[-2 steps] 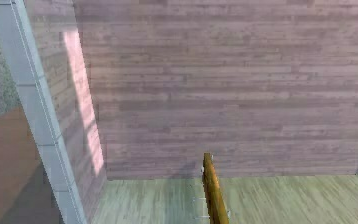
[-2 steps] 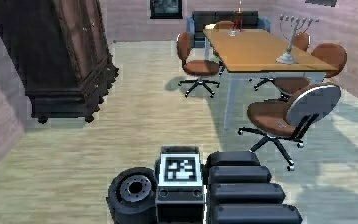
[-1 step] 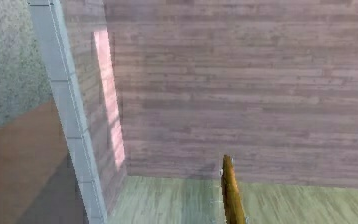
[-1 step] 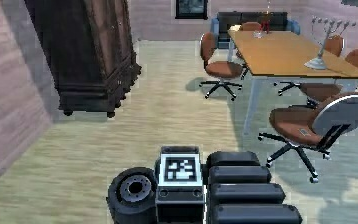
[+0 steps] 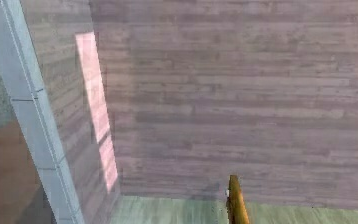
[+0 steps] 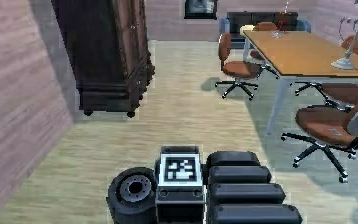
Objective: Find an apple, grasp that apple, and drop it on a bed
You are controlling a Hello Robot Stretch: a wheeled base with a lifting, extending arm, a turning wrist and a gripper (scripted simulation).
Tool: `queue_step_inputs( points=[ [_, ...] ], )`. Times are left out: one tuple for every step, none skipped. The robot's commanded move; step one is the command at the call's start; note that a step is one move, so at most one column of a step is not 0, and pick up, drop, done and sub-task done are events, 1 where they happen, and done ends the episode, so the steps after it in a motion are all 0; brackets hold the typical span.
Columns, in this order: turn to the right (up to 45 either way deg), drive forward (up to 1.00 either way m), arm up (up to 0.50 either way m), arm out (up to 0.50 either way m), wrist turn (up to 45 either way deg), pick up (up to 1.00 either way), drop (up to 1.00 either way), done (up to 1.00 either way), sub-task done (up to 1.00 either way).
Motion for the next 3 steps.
queue_step_inputs(
  points=[
    [-45.0, 0.00, 0.00, 0.00, 0.0, 0.00, 0.00, 0.00, 0.00],
    [-24.0, 0.00, 0.00, 0.00, 0.0, 0.00, 0.00, 0.00, 0.00],
    [0.0, 0.60, 0.00, 0.00, 0.0, 0.00, 0.00, 0.00, 0.00]
  ],
)
